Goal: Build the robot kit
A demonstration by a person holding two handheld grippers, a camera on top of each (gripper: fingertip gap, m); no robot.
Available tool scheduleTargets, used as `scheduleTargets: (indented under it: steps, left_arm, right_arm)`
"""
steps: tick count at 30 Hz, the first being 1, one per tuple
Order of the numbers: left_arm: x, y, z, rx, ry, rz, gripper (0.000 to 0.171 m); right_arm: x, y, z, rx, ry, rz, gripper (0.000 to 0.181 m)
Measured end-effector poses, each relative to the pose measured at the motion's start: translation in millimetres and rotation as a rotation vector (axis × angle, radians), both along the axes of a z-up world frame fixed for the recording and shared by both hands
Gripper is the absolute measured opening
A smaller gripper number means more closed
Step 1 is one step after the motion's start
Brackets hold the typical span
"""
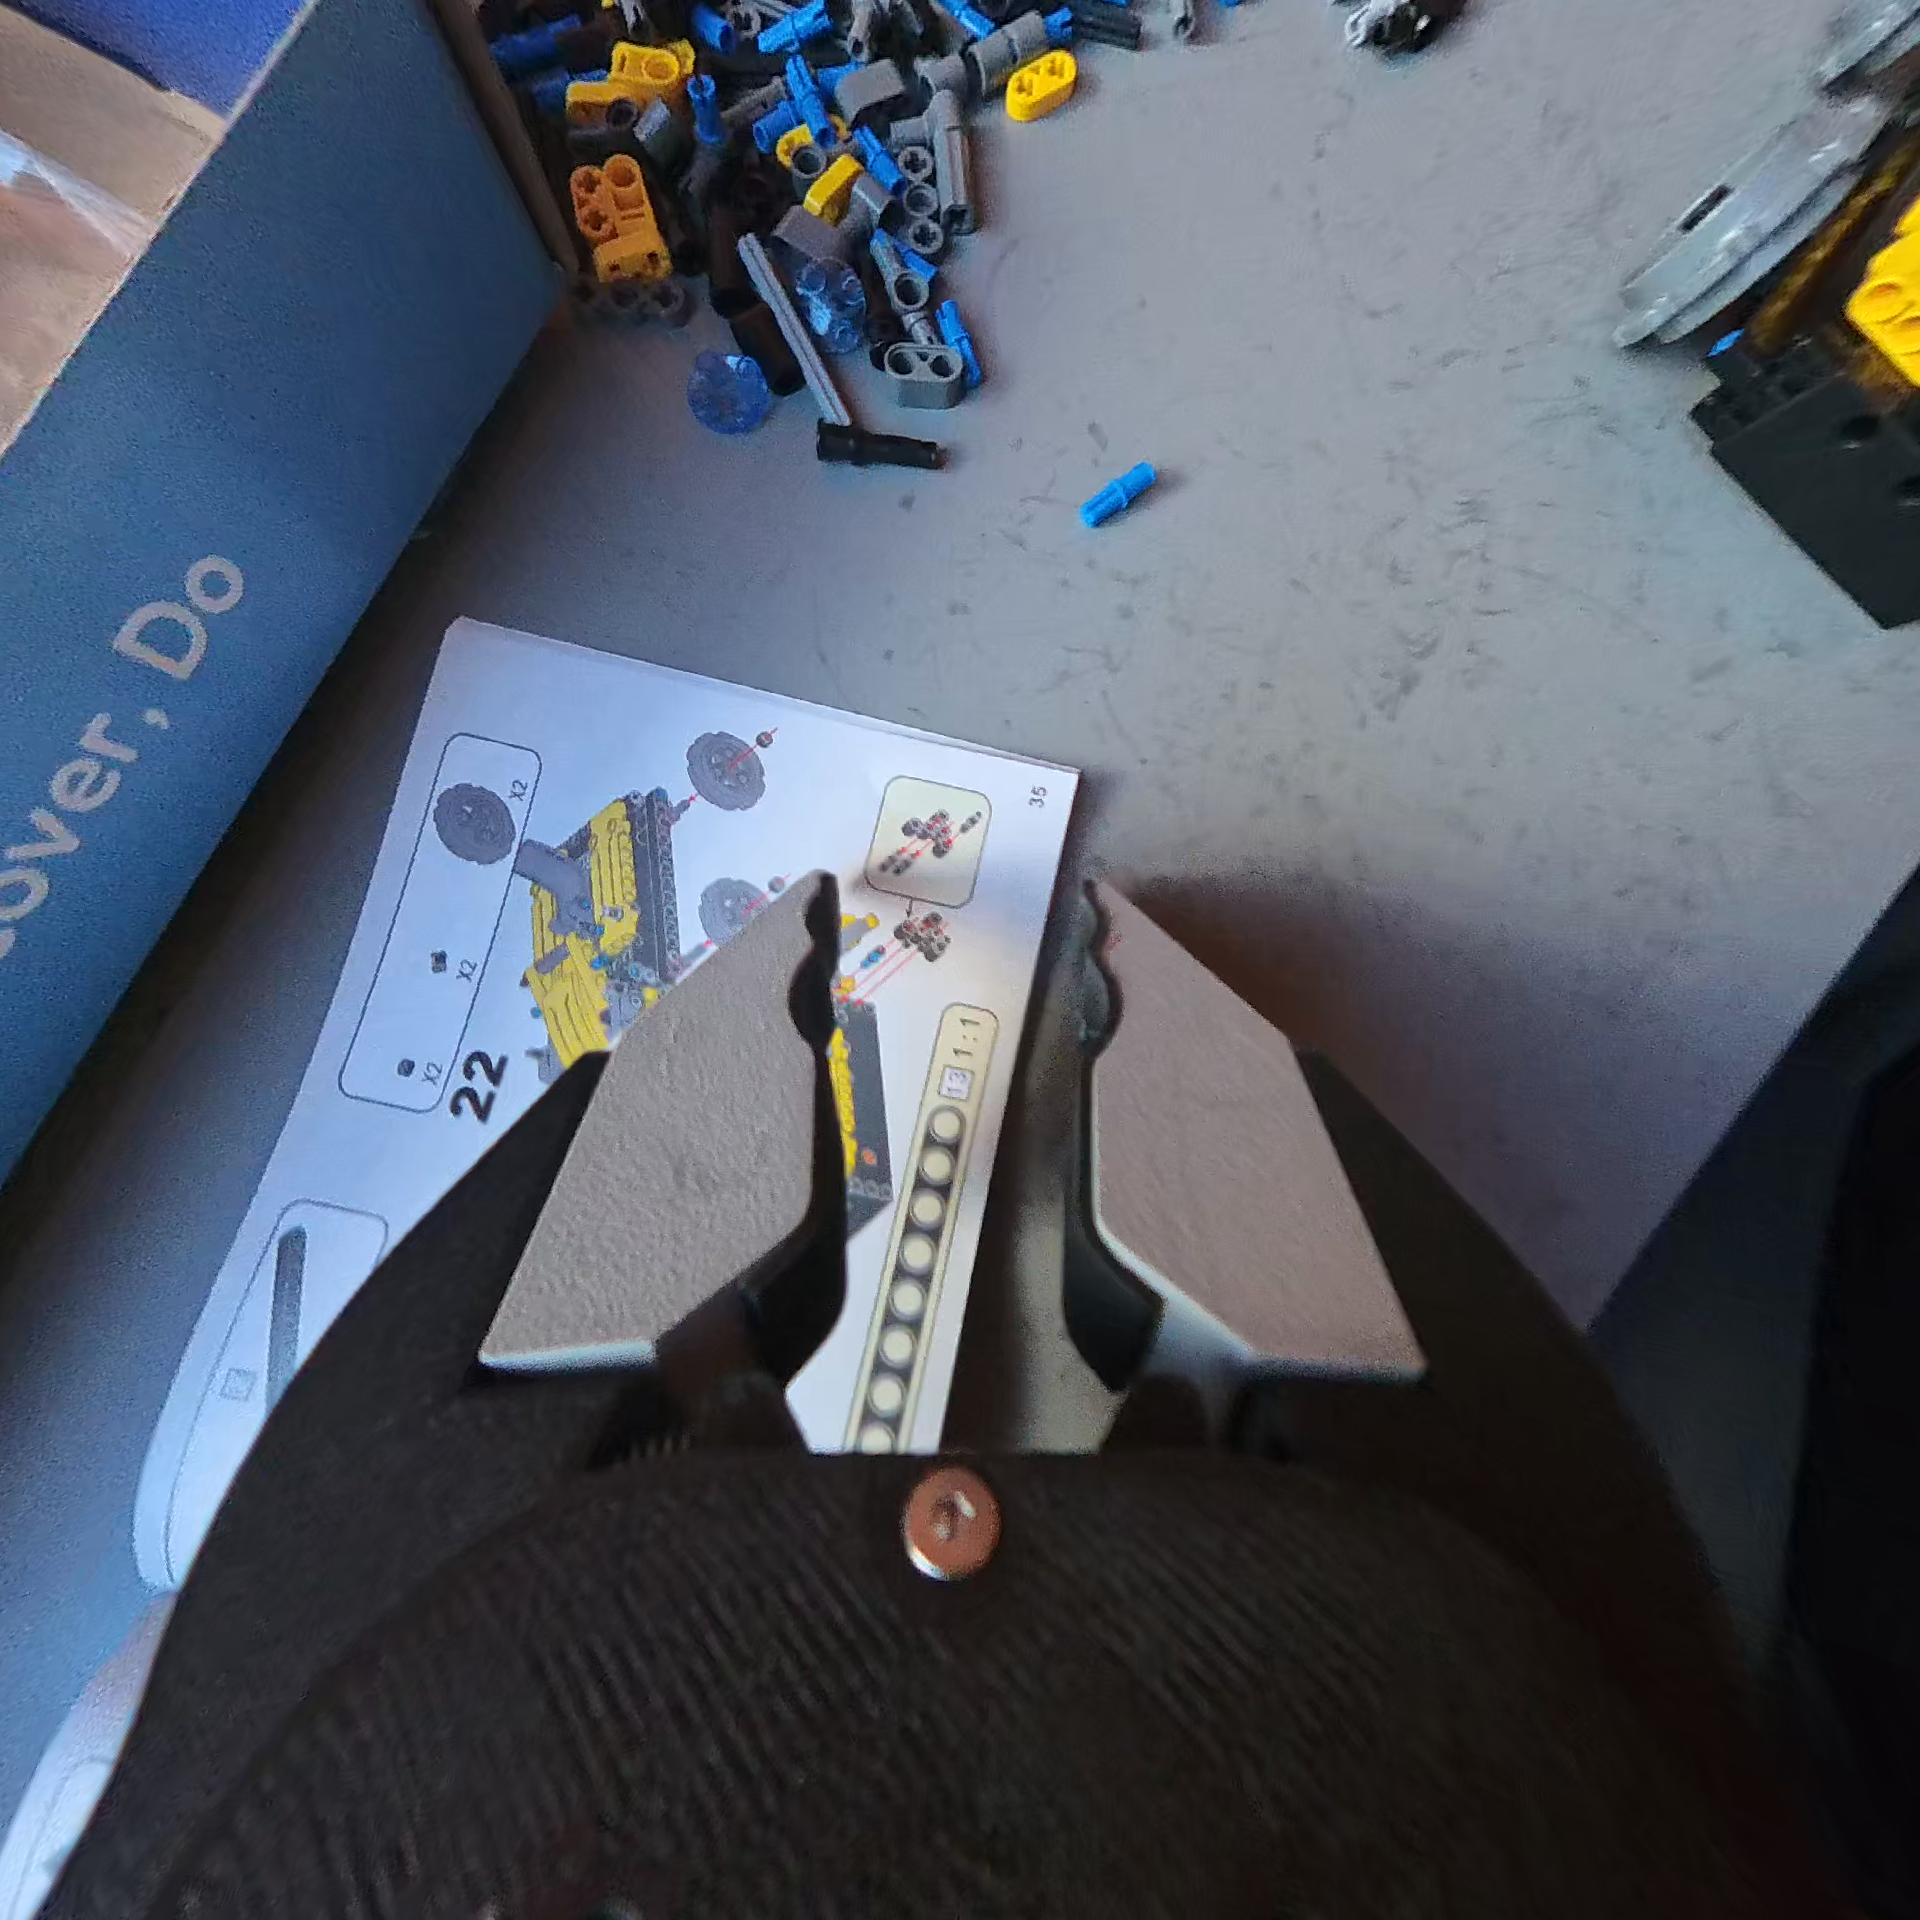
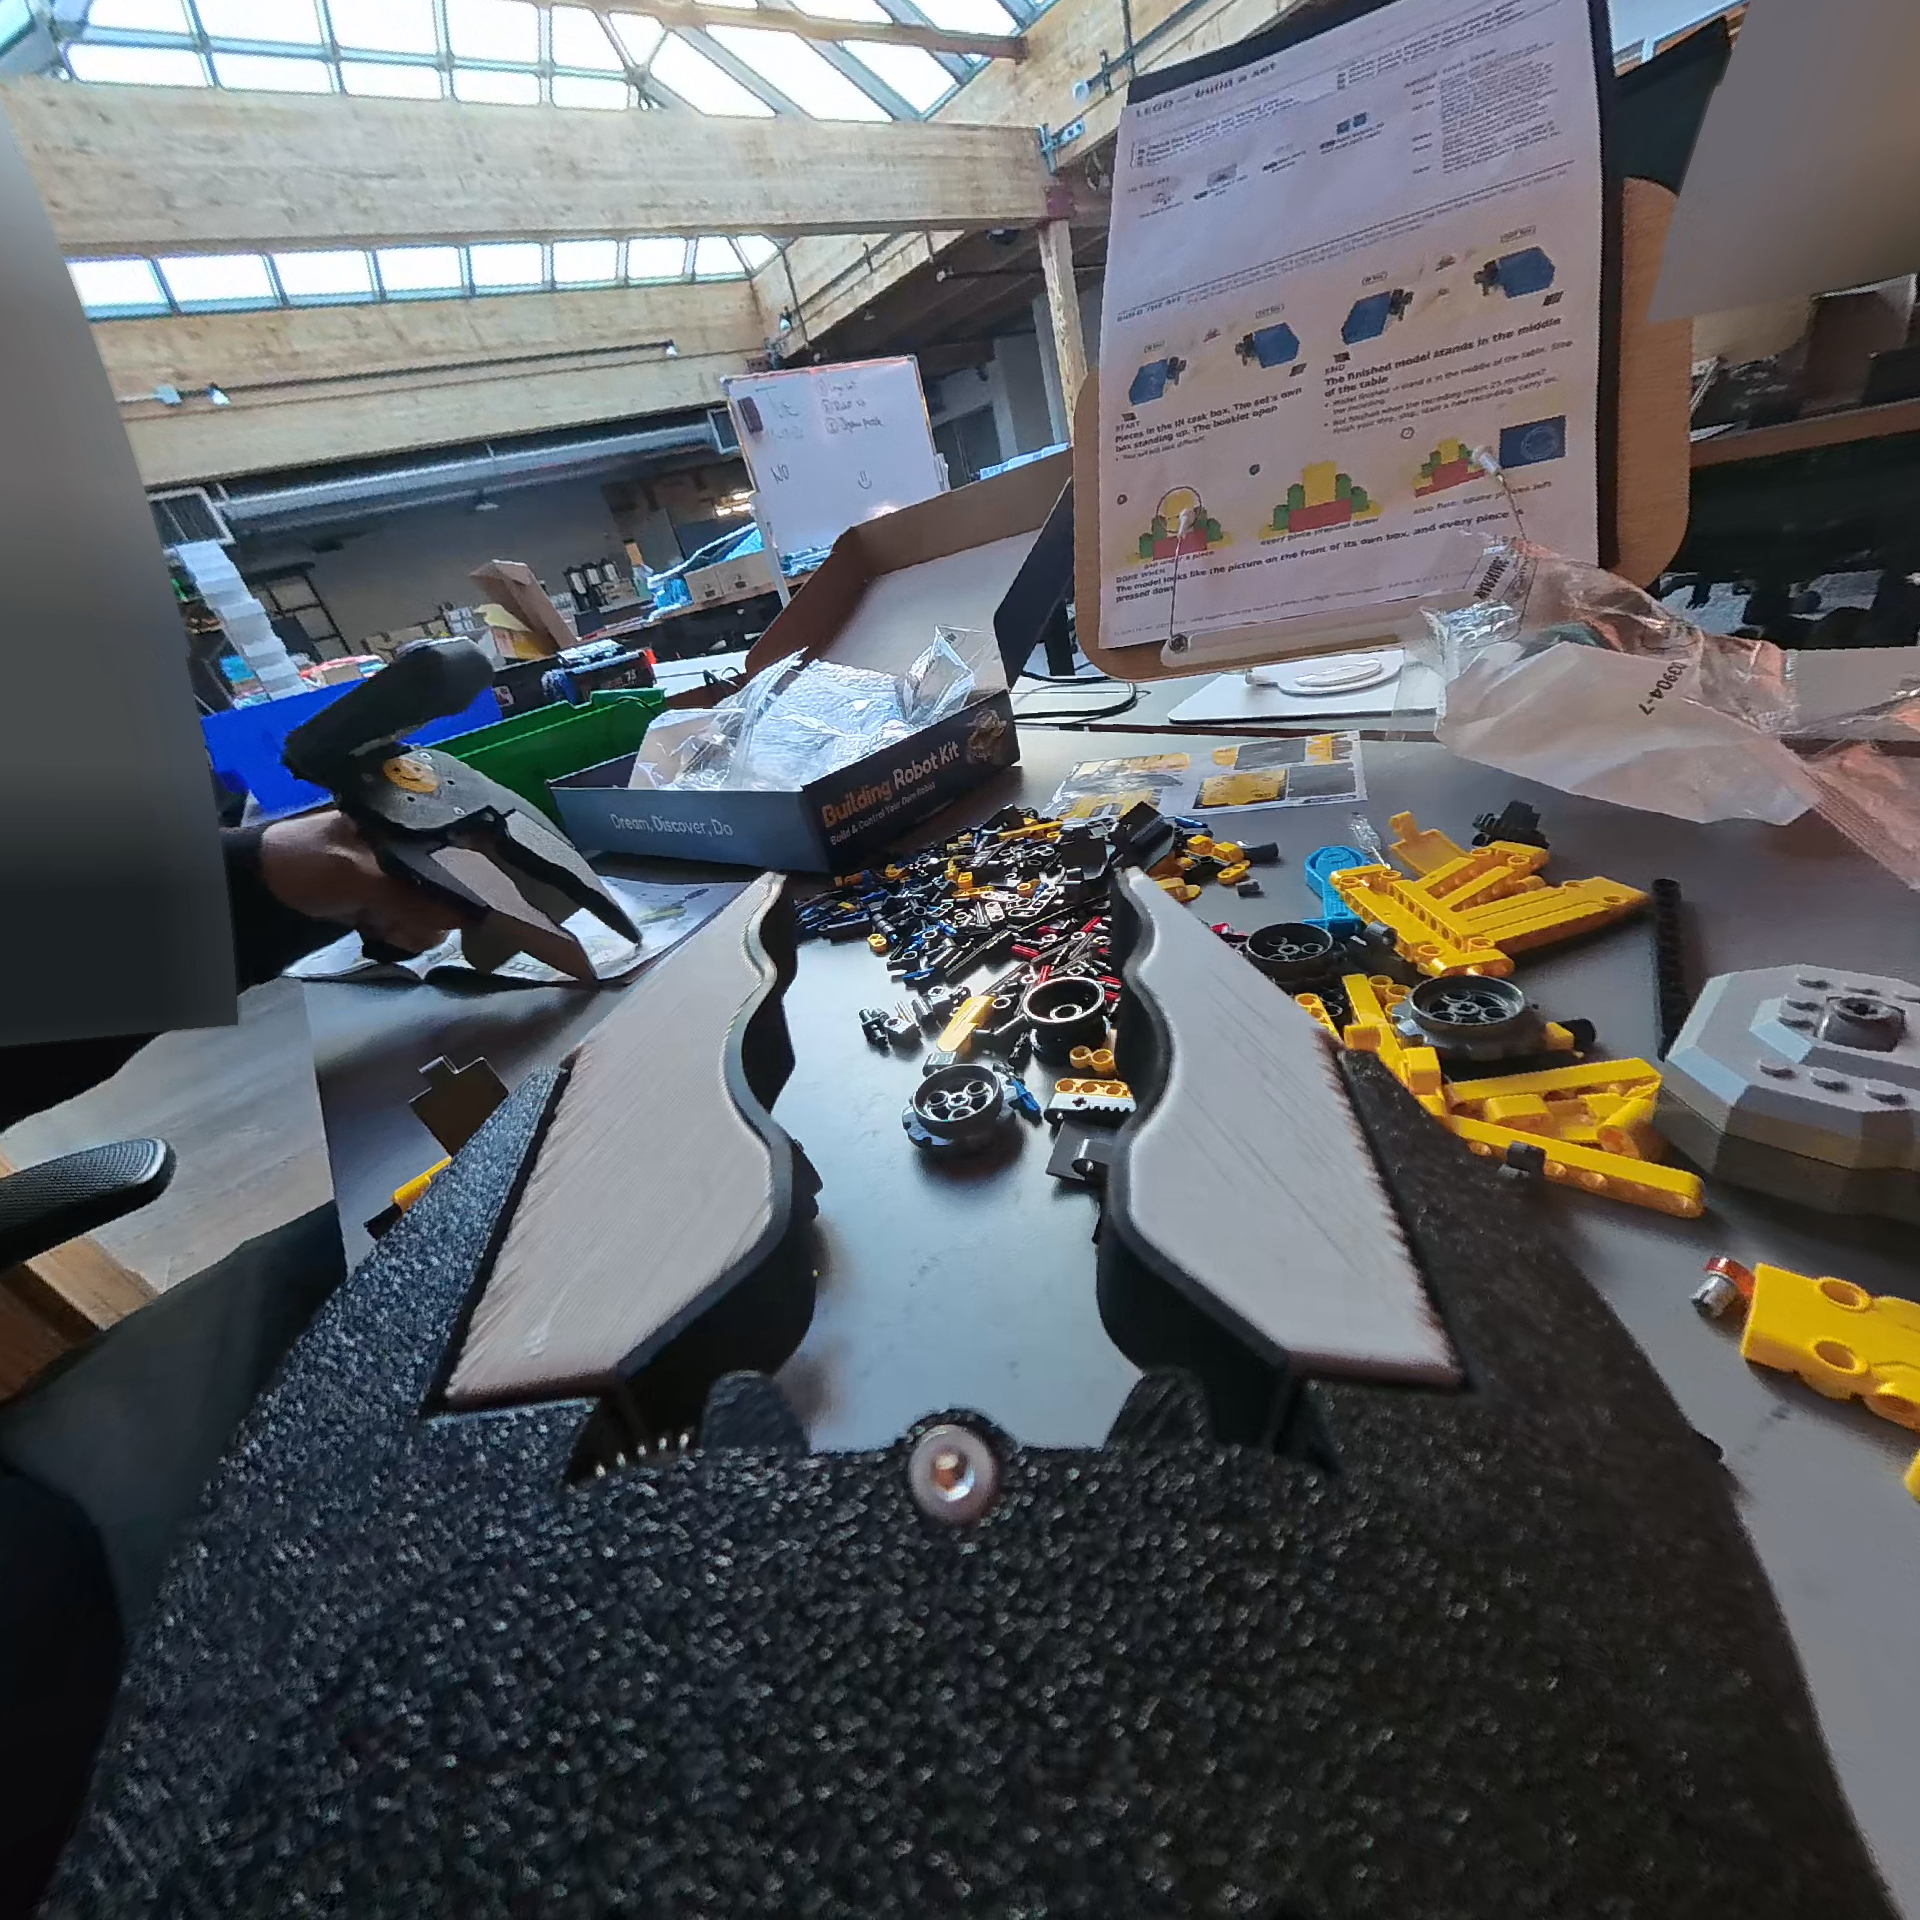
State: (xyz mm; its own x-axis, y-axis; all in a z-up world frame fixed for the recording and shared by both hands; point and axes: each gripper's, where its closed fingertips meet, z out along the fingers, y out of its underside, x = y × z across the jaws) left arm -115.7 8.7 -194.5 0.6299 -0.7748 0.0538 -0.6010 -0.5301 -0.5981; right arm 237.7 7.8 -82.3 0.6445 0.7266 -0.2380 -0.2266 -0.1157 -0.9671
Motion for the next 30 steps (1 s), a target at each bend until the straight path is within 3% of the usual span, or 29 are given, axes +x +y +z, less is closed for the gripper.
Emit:
scheduleTargets:
  steps: [4,10,18,22,30]
  left_arm:
    - [-10.6,-9.5,7.5,0.028,-0.01,0.031,0.056]
    - [-33.3,-12.8,6.3,0.117,0.128,0.054,0.072]
    - [-42.1,-10.7,-5.6,0.036,0.094,0.053,0.068]
    - [-43.3,-8.2,-5.4,0.037,0.068,0.043,0.058]
    - [-42.9,-10.8,-4.0,0.041,0.021,0.003,0.059]
  right_arm:
    - [0.7,-0.3,0.6,0.001,0.008,0.001,0.059]
    - [-4.8,-1.0,-1.8,0.003,-0.029,0.012,0.06]
    - [-16.2,-2.6,-7.2,0.007,-0.101,0.034,0.063]
    - [-10.7,0.6,-6.2,-0.008,-0.069,0.017,0.063]
    - [-8.7,1.9,-6.3,-0.025,-0.051,0.02,0.064]
